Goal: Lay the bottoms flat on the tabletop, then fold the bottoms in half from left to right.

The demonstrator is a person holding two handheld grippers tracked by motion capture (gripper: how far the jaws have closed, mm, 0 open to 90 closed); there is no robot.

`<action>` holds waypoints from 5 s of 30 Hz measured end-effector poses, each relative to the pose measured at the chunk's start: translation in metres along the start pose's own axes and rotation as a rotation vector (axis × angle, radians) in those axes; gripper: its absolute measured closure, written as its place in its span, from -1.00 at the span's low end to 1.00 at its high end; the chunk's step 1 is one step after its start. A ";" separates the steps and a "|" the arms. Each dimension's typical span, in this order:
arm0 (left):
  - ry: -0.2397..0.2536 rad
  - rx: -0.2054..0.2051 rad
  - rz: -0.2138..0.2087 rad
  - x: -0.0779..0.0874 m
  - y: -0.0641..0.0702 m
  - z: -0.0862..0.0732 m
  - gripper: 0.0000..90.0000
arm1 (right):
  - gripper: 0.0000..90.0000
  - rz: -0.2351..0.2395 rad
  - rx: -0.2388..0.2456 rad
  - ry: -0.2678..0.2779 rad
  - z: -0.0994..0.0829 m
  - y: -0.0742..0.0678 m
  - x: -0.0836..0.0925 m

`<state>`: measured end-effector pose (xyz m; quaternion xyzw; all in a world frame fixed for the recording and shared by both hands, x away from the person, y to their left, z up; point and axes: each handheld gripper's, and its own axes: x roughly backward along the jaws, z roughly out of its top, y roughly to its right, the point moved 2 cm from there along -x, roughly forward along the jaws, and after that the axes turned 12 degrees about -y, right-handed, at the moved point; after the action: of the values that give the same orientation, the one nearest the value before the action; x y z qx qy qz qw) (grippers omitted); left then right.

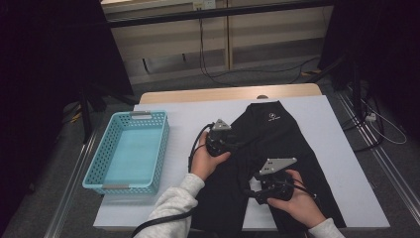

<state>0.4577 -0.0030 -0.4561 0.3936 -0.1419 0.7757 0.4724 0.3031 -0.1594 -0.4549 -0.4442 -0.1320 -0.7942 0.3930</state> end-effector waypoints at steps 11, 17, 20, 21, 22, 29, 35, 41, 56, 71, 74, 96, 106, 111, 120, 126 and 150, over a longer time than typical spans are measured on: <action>-0.082 -0.059 0.102 -0.028 -0.003 0.007 0.27 | -0.25 0.002 -0.009 0.008 -0.002 0.002 0.003; -0.068 0.039 0.064 -0.019 -0.009 0.012 0.90 | -0.26 0.003 -0.008 0.008 -0.001 0.002 0.003; -0.009 0.101 0.041 -0.005 -0.016 0.014 0.91 | -0.26 0.007 -0.007 0.007 -0.002 0.002 0.003; -0.002 0.112 0.038 -0.001 -0.018 0.014 0.91 | -0.27 0.007 -0.007 0.005 -0.002 0.002 0.003; 0.024 0.132 0.033 0.003 -0.021 0.015 0.91 | -0.27 0.005 -0.008 0.004 -0.002 0.002 0.002; 0.169 0.257 0.156 0.049 -0.069 0.022 0.91 | -0.28 0.012 -0.003 0.002 -0.001 0.001 0.002; 0.161 0.405 0.321 0.067 -0.110 -0.005 0.04 | -0.30 0.018 -0.008 -0.003 -0.003 0.002 0.001; 0.073 0.389 0.224 0.057 -0.096 -0.012 -0.31 | -0.32 0.014 -0.006 -0.006 -0.002 0.002 0.000; -0.044 0.277 0.138 0.073 -0.044 -0.049 -0.71 | -0.49 -0.037 -0.023 0.034 -0.002 0.004 0.003; -0.052 0.274 0.117 0.092 -0.027 -0.081 -0.84 | -0.63 -0.110 -0.075 0.095 0.005 0.021 0.007; -0.079 0.259 0.106 0.090 -0.024 -0.087 -0.86 | -0.65 -0.119 -0.078 0.104 0.008 0.023 0.007; -0.106 0.264 0.092 0.094 -0.015 -0.097 -0.84 | -0.66 -0.144 -0.062 0.121 0.013 0.019 0.008; -0.107 0.291 0.100 0.091 -0.015 -0.100 -0.83 | -0.67 -0.138 -0.055 0.120 0.013 0.019 0.007; -0.118 0.296 0.121 0.091 -0.014 -0.102 -0.83 | -0.67 -0.139 -0.060 0.118 0.011 0.022 0.008; -0.158 0.263 0.178 0.090 -0.013 -0.113 -0.82 | -0.67 -0.136 -0.044 0.128 0.017 0.019 0.007; -0.159 0.244 0.218 0.091 -0.012 -0.117 -0.82 | -0.67 -0.127 -0.036 0.124 0.020 0.019 0.003; -0.171 0.349 0.199 0.105 0.009 -0.127 0.32 | -0.67 -0.116 -0.016 0.109 0.019 0.014 0.000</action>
<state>0.3641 0.1325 -0.4592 0.5180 -0.0831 0.7950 0.3046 0.3254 -0.1580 -0.4459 -0.3951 -0.1294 -0.8397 0.3493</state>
